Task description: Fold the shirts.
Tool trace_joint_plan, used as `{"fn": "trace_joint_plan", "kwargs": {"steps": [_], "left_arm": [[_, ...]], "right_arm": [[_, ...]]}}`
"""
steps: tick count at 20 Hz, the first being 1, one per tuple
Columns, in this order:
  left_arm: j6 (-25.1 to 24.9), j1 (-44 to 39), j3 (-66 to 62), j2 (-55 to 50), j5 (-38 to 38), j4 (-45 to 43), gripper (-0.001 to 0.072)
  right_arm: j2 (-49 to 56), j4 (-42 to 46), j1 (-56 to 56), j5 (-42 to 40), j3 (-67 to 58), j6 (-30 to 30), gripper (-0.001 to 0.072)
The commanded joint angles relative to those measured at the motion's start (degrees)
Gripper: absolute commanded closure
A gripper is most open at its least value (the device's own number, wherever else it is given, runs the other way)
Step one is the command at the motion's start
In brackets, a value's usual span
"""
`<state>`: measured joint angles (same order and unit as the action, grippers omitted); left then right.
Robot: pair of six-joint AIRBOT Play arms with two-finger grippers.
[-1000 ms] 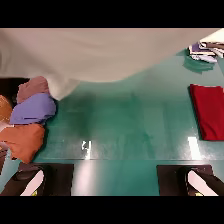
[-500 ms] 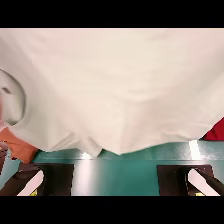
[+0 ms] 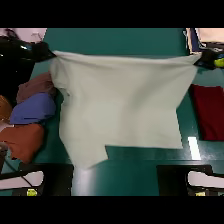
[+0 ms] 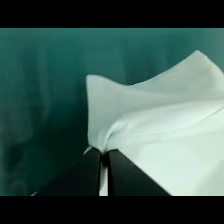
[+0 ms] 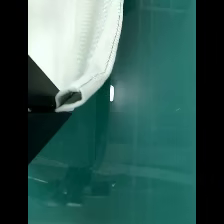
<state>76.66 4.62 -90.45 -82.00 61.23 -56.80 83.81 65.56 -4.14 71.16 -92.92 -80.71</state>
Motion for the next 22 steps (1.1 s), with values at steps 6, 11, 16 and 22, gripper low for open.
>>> {"fn": "trace_joint_plan", "kwargs": {"steps": [6,11,16,22], "left_arm": [[-1.07,1.11,-0.74,-9.92,-1.22,-0.42,0.0176],[1.09,7.45,5.92,-1.42,13.0,-9.01,0.0176],[2.86,7.26,32.76,15.08,12.26,-9.79,0.0176],[4.37,7.26,56.24,25.59,6.27,-7.58,0.0175]], "right_arm": [[8.7,-9.6,-1.16,-6.21,1.86,-0.66,0.0188],[-1.53,-6.97,-4.48,-0.22,11.37,0.92,0.0207],[-14.78,-7.08,-5.07,-0.63,27.87,1.36,0.0208],[-24.28,-7.58,-4.09,-3.23,35.41,1.31,0.0208]]}}
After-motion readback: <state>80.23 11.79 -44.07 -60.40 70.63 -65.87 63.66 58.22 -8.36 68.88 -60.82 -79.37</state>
